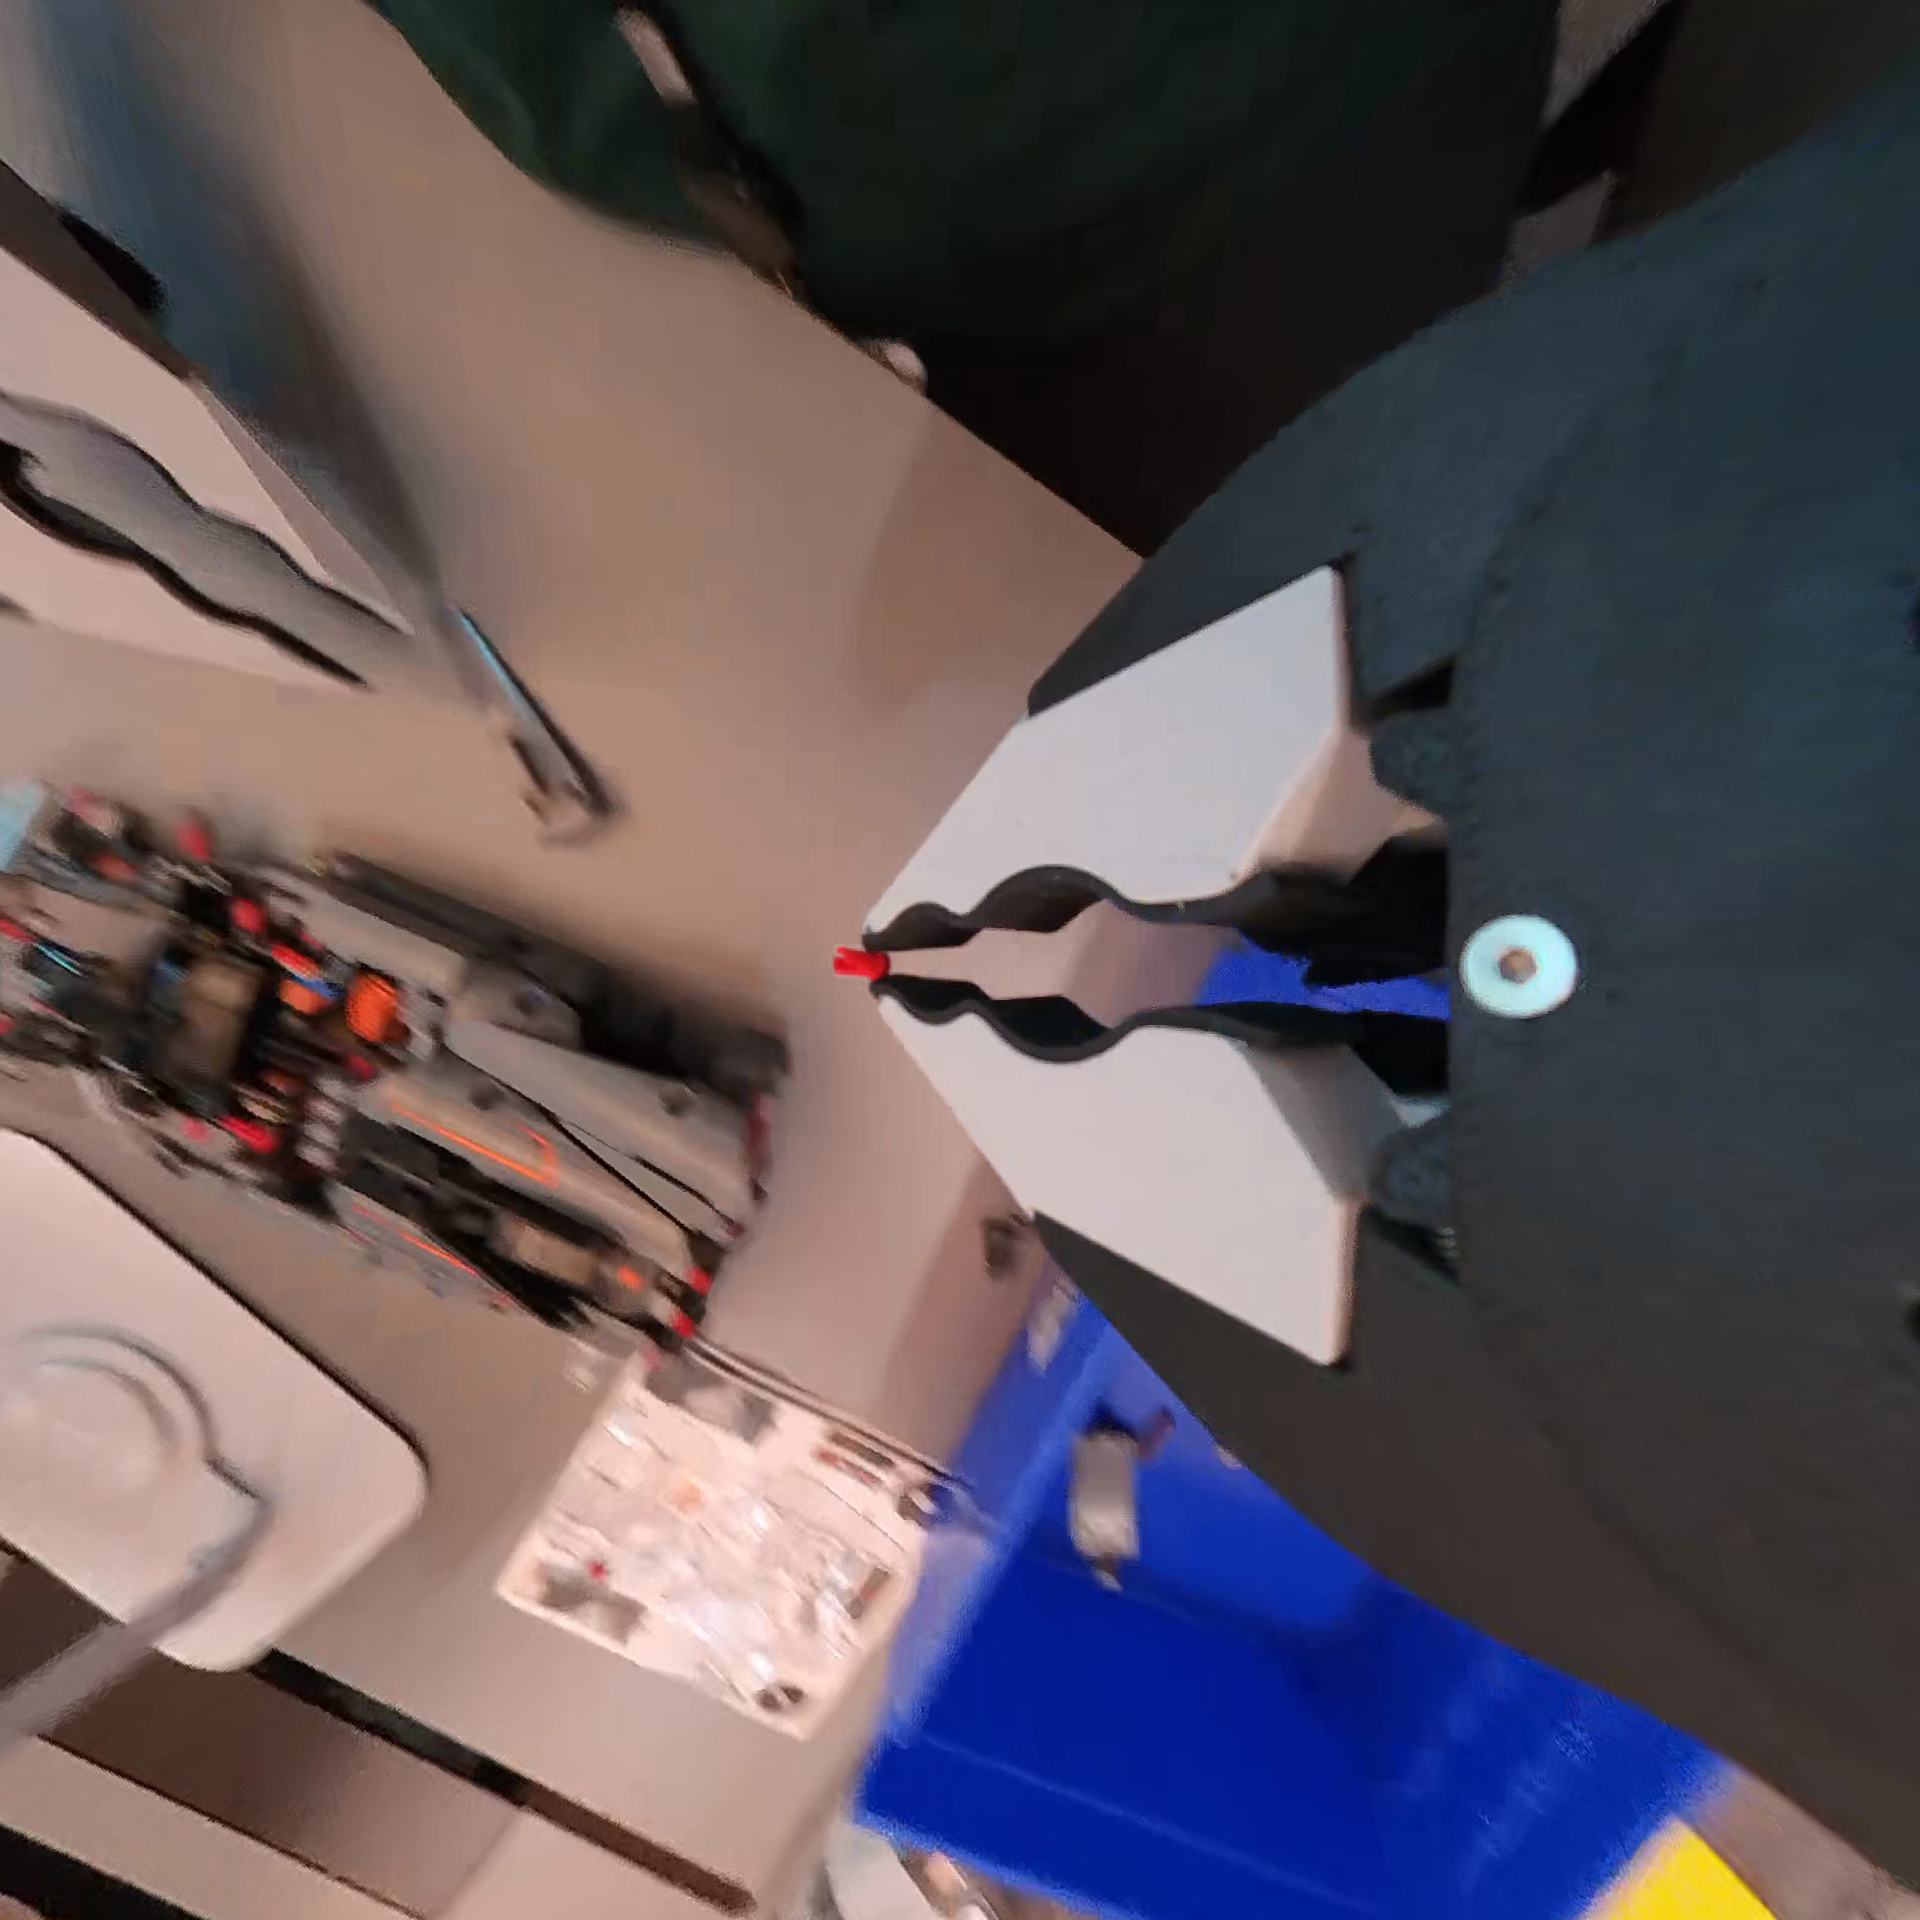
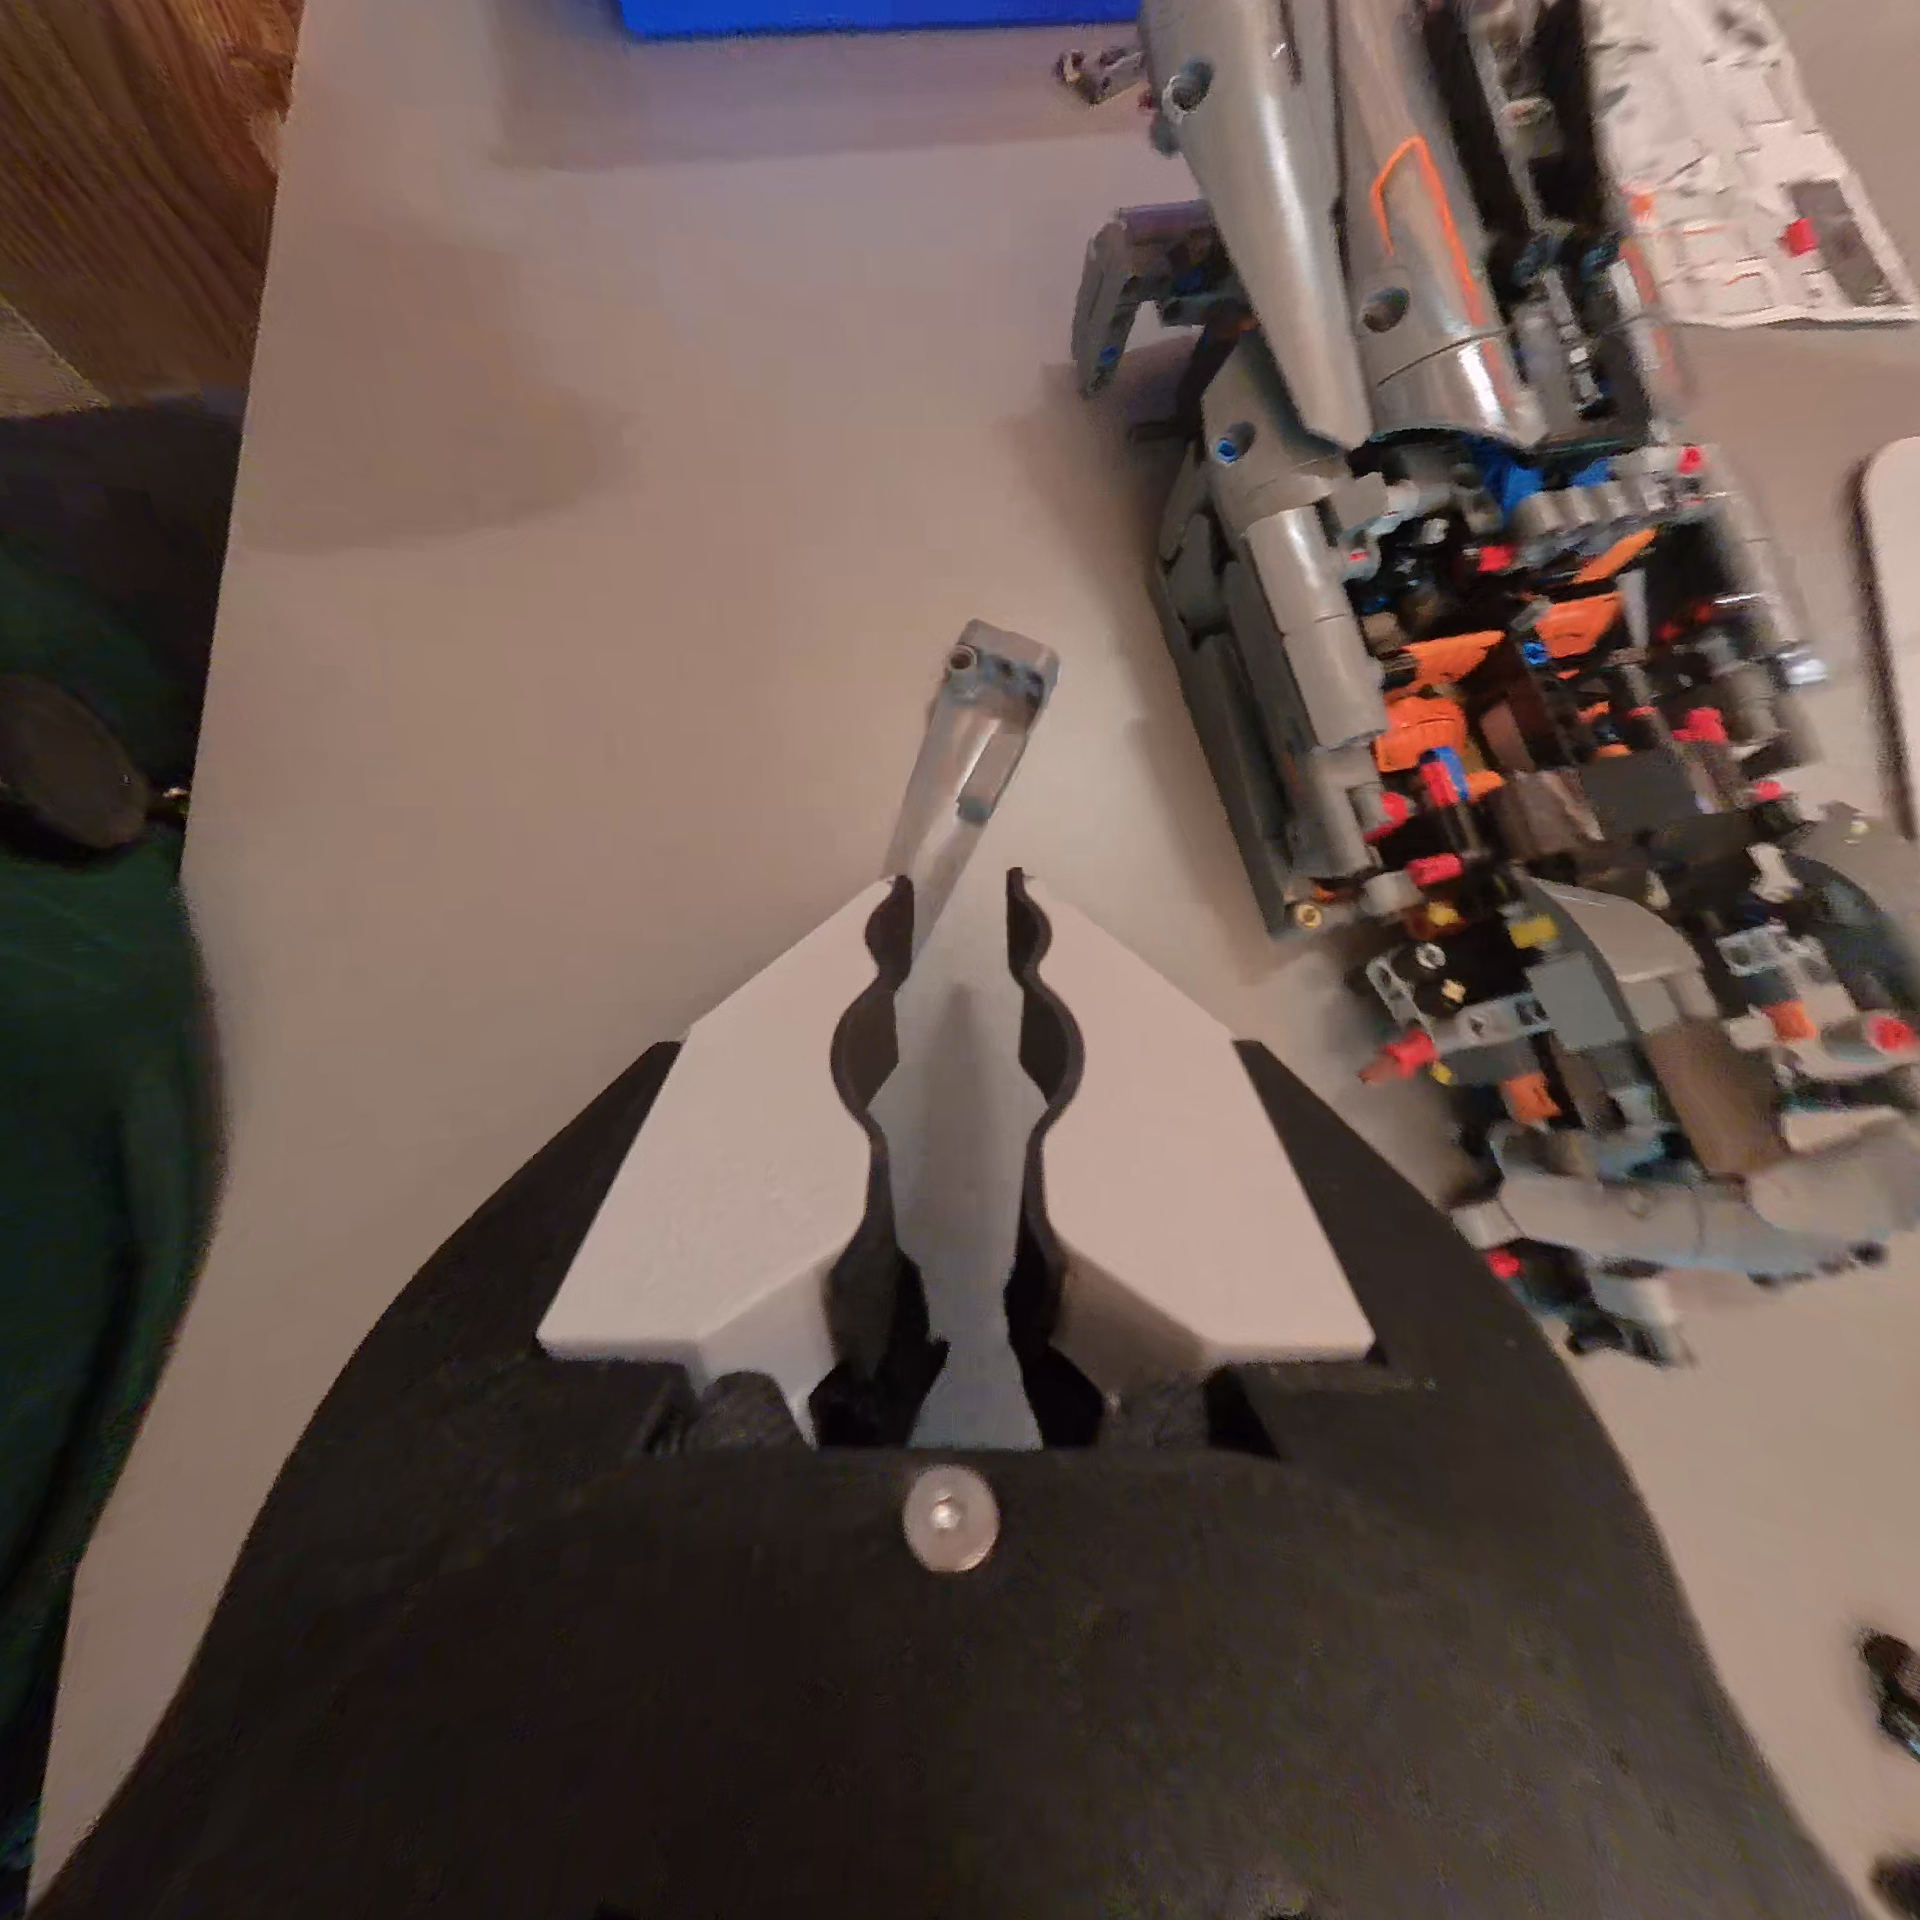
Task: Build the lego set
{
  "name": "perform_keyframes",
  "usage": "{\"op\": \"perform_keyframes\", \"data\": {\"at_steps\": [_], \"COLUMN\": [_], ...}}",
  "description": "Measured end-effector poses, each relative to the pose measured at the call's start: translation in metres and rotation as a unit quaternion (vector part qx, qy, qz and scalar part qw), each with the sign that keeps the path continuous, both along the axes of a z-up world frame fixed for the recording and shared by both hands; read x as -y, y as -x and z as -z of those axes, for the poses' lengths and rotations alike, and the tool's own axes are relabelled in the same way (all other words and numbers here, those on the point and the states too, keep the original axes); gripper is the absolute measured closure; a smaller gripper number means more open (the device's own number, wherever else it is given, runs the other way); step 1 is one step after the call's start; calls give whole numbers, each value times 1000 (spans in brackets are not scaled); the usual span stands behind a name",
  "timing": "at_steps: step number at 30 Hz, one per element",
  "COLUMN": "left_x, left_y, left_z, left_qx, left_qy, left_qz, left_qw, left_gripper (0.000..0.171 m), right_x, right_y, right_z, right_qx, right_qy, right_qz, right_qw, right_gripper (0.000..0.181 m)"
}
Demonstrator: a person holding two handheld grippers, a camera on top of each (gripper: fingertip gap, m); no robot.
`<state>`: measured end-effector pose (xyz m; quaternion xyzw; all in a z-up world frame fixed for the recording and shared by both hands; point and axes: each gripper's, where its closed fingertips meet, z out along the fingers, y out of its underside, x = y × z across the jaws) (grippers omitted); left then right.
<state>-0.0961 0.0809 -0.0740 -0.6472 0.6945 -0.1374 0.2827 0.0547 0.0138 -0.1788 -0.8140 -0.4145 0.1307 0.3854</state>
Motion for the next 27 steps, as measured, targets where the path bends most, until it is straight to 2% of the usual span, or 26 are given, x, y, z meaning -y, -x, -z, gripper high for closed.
{"op": "perform_keyframes", "data": {"at_steps": [5, 9, 14, 17, 25, 27], "left_x": [46, 75, 84, 83, 90, 90], "left_y": [-57, -99, -126, -133, -143, -144], "left_z": [16, 19, 1, -7, -19, -19], "left_qx": [88, 180, 303, 353, 429, 435], "left_qy": [99, 209, 339, 394, 547, 564], "left_qz": [37, 45, 24, 10, 9, 9], "left_qw": [990, 960, 890, 848, 719, 702], "left_gripper": [168, 168, 168, 169, 169, 169], "right_x": [10, 13, 13, 15, 14, 16], "right_y": [6, 24, 30, 27, 17, 16], "right_z": [-40, -75, -95, -106, -119, -119], "right_qx": [-43, -72, -6, -13, -9, -5], "right_qy": [-72, -153, -257, -289, -330, -333], "right_qz": [5, 6, 27, 52, 90, 86], "right_qw": [996, 986, 966, 956, 940, 939], "right_gripper": [167, 166, 167, 167, 174, 173]}}
